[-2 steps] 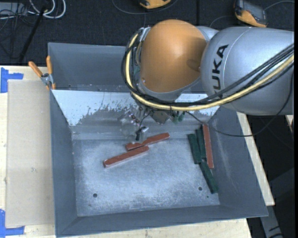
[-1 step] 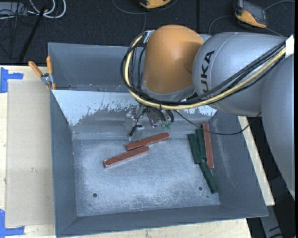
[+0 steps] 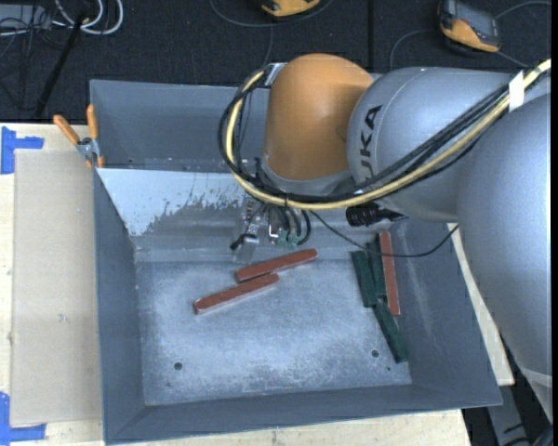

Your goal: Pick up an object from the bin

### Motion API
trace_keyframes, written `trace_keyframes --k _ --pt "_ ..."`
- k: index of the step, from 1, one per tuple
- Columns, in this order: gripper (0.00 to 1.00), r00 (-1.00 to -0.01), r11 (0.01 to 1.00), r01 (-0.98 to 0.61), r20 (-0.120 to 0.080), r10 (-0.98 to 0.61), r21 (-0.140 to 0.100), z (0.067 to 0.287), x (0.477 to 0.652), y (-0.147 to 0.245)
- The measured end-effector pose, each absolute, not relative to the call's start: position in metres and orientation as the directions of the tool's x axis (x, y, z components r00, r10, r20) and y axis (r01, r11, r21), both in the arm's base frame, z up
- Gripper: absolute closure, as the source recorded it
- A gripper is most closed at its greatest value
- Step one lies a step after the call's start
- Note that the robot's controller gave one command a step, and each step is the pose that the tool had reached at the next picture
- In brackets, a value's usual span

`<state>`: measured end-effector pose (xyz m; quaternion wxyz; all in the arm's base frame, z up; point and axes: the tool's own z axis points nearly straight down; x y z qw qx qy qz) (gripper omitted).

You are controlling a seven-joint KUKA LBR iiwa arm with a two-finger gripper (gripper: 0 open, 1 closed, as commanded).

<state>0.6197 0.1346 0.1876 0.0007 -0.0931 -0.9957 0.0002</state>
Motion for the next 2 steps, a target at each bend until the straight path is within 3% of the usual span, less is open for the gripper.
trace_keyframes --k 1,2 --pt "1.0 -0.946 0.946 0.324 0.001 0.324 -0.001 0.1895 0.6121 0.1024" --pt "0.0 -0.947 0.947 0.322 0.0 0.322 -0.001 0.1895 0.6121 0.103"
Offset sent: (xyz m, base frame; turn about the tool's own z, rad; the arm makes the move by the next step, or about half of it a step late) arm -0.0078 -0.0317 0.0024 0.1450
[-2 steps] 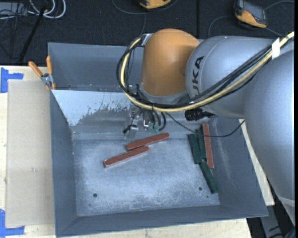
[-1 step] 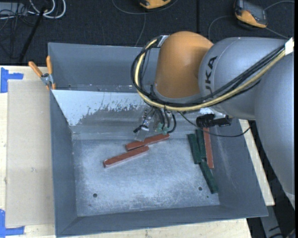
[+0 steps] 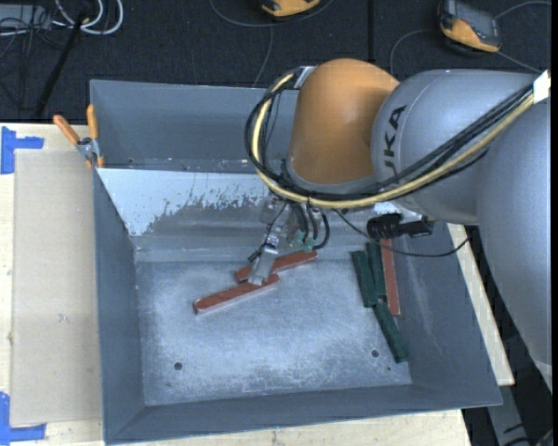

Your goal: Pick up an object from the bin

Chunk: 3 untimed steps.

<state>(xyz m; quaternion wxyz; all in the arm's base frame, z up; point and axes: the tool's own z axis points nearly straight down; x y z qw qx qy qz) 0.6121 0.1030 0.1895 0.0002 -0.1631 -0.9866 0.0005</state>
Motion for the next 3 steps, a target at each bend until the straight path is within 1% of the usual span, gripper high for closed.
trace_keyframes --k 1,2,3 --pt "0.0 -0.999 0.999 -0.051 -0.004 -0.051 0.001 0.071 0.566 0.116" --pt "1.0 -0.999 0.999 -0.048 -0.001 -0.048 0.001 0.071 0.566 0.115" --pt "1.0 -1.0 1.0 -0.029 -0.008 -0.029 -0.001 0.221 0.555 0.053"
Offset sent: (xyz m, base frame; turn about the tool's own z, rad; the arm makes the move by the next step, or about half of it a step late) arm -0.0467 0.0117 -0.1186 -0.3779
